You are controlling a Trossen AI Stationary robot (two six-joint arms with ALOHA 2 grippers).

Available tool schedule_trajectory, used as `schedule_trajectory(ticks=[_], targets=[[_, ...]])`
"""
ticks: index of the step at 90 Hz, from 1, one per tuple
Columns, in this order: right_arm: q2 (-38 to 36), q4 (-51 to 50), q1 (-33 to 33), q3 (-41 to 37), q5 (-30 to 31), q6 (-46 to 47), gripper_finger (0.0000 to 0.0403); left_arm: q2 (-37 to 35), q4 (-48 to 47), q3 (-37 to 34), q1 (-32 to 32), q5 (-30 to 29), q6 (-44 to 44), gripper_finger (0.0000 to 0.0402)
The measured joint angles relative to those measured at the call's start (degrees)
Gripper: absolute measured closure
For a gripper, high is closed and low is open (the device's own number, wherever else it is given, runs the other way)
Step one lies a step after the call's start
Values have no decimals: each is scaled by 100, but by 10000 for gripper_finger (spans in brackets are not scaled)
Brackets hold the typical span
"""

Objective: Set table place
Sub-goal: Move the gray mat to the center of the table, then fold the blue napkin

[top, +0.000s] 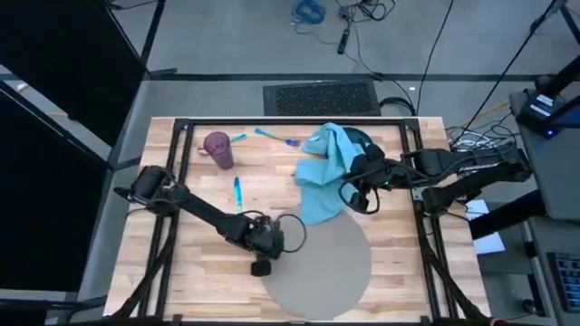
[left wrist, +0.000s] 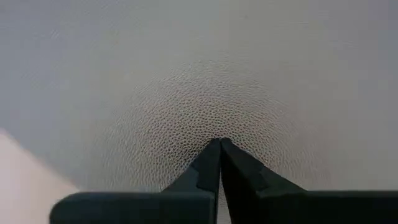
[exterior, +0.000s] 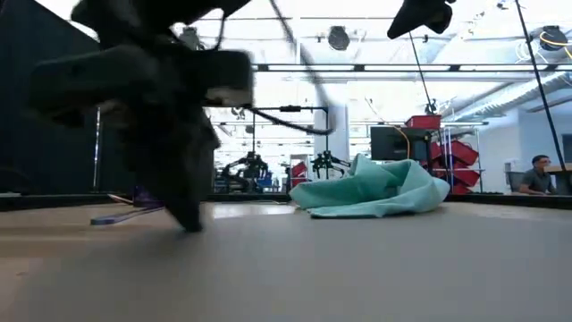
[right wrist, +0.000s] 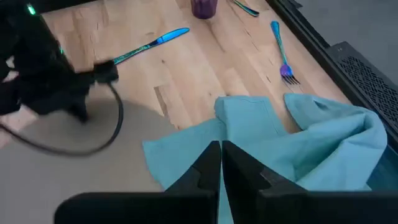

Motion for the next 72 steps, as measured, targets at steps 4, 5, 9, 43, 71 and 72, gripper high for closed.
schedule_trajectory(ticks=[4, 5, 9, 43, 71, 72], targets=[[0, -29, 2, 0, 1, 20, 403, -110, -267, -64, -33, -117, -89, 401], [0, -36, 4, 0, -1, 22, 403, -132, -331, -83, -42, -143, -110, 401], [0, -59, 7, 0, -1, 35, 403, -203, -436, -166, -54, -219, -190, 401], [0, -24, 5, 0, -422, 24, 403, -756, -212, -249, -194, -510, -212, 401], [54, 174, 2, 2, -883, 277, 367, -1821, -169, -213, -36, -769, -147, 402], [72, 176, 2, 1, -886, 286, 363, -1840, -158, -212, -22, -804, -121, 402]])
